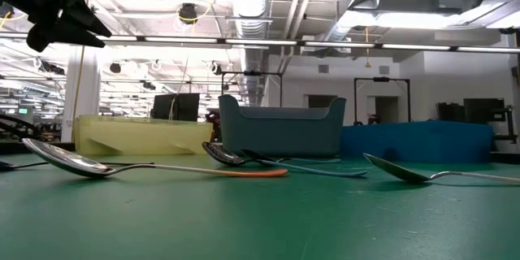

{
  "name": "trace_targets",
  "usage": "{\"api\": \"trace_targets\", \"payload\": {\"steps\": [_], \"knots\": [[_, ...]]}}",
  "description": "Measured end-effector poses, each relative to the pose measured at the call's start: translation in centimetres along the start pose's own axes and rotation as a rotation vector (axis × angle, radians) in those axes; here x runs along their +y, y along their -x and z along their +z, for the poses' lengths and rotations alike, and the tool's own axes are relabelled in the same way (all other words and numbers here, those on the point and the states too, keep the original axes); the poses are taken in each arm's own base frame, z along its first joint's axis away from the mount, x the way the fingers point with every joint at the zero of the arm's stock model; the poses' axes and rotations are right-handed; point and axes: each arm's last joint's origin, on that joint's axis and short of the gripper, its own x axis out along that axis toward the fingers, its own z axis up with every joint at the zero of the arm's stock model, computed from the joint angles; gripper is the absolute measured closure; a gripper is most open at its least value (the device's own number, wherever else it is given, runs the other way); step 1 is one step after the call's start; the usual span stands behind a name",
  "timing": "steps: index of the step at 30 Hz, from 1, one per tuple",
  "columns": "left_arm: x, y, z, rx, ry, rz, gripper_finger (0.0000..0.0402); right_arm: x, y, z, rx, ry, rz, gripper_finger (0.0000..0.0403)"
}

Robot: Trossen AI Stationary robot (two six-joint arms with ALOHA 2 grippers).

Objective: Sort silverware by color (type)
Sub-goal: Put the blue spoon into the blue bin

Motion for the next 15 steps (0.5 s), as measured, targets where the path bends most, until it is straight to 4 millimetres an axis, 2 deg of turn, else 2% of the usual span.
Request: {"api": "trace_targets", "payload": {"steps": [6, 10, 15], "knots": [[0.0, 0.0, 0.0, -0.012, 0.000, 0.009, 0.0258, 0.7, -1.1, -2.5, -0.049, -0.079, 0.043, 0.0216], [0.0, 0.0, 0.0, -0.018, 0.000, 0.014, 0.0258, 1.4, -0.9, -2.2, -0.103, -0.081, 0.076, 0.0216], [0.0, 0.0, 0.0, -0.018, 0.000, 0.014, 0.0258, 1.4, 0.7, -1.1, -0.188, -0.054, 0.069, 0.0216]]}}
